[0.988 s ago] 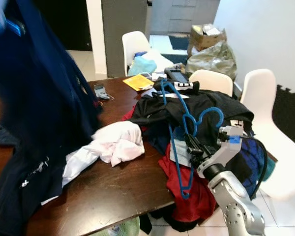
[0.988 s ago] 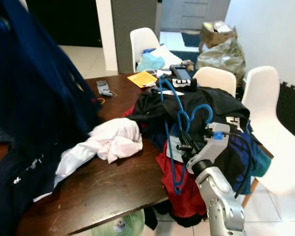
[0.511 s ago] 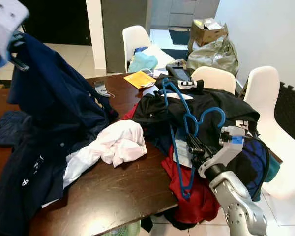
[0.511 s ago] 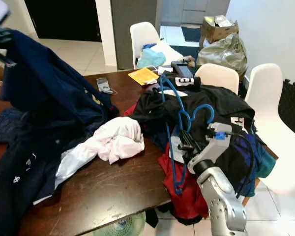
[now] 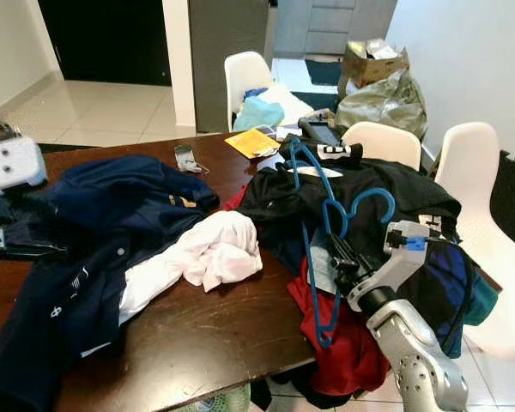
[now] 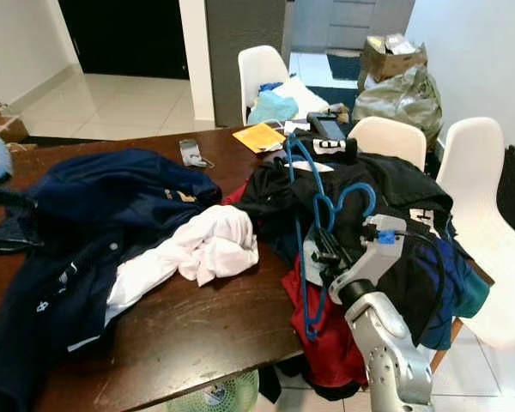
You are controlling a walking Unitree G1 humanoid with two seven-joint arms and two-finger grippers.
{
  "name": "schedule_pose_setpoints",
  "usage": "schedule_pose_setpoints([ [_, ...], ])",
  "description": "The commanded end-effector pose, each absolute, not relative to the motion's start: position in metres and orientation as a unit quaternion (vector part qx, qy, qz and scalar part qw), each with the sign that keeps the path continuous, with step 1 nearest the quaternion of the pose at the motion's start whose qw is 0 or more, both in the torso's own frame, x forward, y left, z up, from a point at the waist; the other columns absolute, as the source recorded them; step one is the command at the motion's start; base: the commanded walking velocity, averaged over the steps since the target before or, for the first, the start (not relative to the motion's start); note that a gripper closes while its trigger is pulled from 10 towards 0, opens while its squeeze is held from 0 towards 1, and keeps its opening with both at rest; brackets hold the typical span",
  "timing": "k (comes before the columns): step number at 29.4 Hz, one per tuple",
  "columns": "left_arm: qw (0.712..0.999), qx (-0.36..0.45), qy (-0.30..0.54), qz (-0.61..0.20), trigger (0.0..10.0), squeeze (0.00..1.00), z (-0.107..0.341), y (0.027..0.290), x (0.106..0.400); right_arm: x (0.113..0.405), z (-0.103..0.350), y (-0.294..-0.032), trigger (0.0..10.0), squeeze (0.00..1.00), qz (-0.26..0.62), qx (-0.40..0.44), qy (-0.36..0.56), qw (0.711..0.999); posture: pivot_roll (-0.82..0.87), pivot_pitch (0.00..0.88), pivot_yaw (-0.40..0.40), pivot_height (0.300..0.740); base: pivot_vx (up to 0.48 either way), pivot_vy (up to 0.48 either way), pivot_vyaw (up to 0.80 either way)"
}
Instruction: Hang hanger
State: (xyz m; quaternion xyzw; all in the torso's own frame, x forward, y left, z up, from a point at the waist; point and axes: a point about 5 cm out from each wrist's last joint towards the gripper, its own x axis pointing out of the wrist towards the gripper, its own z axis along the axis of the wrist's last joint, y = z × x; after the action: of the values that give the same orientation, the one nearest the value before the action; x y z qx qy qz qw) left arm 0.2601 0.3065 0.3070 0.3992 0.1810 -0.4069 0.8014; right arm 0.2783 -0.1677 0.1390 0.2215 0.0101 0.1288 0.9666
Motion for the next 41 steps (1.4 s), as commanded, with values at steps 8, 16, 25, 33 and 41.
schedule_pose_setpoints([
  [8,0.700,0.350,0.110,-0.613,10.0,1.00,0.305,0.233,0.228,0.278,0.135,-0.170,10.0,0.00,0.125,0.221,0.022,0.967,0.05,0.053,-0.034,0.740,0.000,0.000,0.00],
  [16,0.672,0.401,0.251,-0.569,10.0,0.00,0.238,0.244,0.237,0.279,0.135,-0.172,10.0,0.00,0.122,0.223,0.023,0.967,0.05,0.059,-0.033,0.740,0.000,0.000,0.00],
  [25,0.662,0.451,0.313,-0.511,10.0,0.00,0.206,0.254,0.243,0.279,0.135,-0.173,10.0,0.00,0.119,0.226,0.025,0.966,0.05,0.066,-0.032,0.740,0.000,0.000,0.00],
  [33,0.650,0.473,0.326,-0.498,10.0,0.00,0.186,0.252,0.247,0.279,0.135,-0.173,10.0,0.00,0.116,0.228,0.025,0.966,0.04,0.073,-0.027,0.740,0.000,0.000,0.00],
  [41,0.638,0.484,0.347,-0.488,10.0,0.00,0.167,0.256,0.248,0.279,0.135,-0.174,10.0,0.00,0.114,0.229,0.025,0.966,0.04,0.075,-0.027,0.740,0.000,0.000,0.00],
])
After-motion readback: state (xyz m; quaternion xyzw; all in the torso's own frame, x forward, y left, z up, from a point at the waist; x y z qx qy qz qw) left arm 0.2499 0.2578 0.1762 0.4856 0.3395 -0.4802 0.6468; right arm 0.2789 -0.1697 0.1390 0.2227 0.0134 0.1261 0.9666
